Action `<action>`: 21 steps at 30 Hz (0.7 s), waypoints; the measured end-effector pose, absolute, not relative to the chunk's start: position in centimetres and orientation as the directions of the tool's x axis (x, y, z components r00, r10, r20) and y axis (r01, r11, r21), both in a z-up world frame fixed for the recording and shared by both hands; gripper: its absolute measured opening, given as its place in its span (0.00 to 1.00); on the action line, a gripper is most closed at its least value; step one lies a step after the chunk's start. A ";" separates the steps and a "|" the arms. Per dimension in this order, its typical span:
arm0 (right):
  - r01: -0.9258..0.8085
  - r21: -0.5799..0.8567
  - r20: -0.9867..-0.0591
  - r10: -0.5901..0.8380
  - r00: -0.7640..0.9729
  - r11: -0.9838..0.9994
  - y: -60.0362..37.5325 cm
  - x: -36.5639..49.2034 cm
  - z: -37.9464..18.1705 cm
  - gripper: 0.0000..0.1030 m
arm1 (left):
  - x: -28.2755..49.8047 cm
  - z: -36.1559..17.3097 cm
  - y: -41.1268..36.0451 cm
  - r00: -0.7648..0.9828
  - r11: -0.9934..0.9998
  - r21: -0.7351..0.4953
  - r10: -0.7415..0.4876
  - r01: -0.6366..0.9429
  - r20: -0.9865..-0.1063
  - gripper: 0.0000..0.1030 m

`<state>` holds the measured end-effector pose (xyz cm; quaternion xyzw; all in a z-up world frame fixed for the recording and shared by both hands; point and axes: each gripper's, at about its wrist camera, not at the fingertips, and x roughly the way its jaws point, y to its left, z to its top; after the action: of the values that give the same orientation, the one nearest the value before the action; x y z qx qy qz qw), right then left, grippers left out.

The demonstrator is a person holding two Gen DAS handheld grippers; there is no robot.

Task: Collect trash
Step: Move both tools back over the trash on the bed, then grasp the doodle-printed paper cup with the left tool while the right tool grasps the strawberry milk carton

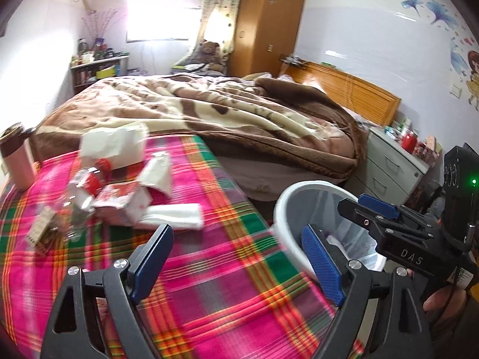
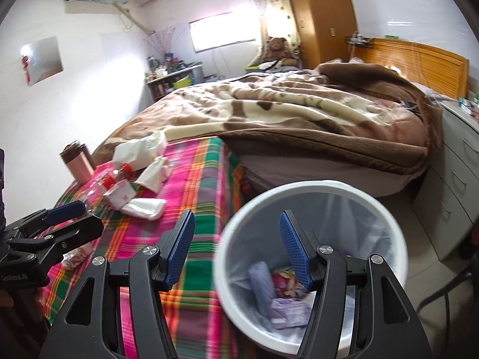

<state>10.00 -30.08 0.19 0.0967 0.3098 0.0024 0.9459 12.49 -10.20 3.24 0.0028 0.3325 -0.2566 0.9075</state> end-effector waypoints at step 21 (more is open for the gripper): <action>-0.163 0.125 -0.633 0.205 0.746 0.979 -20.9 16.0 -0.8 0.60 | 14.1 -0.2 2.2 0.693 0.954 -0.155 -0.292 0.255 -0.659 0.86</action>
<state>15.96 -20.94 -0.76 0.0307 0.3423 0.0985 0.9339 14.14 2.18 -0.15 -0.0257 0.3625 -0.1487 0.9197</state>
